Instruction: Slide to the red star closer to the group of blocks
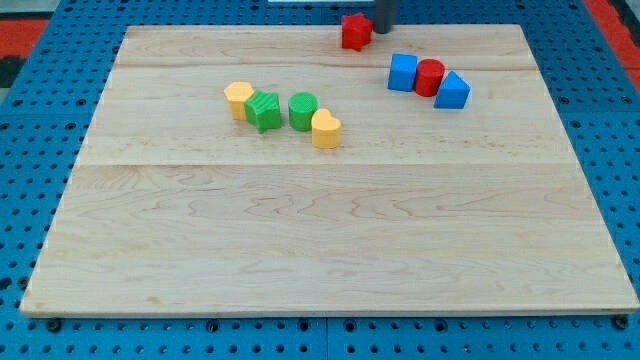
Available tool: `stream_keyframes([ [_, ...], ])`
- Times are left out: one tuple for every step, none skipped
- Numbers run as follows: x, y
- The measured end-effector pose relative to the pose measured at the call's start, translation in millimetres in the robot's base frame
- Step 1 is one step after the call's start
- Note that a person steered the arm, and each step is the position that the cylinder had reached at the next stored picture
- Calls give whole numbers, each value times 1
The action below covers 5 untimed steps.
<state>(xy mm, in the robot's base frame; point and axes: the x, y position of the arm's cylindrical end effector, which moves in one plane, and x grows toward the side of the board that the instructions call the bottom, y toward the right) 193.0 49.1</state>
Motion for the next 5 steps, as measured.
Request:
stream_keyframes([
  [17,-49],
  [81,-54],
  [111,-68],
  [82,-162],
  [35,-154],
])
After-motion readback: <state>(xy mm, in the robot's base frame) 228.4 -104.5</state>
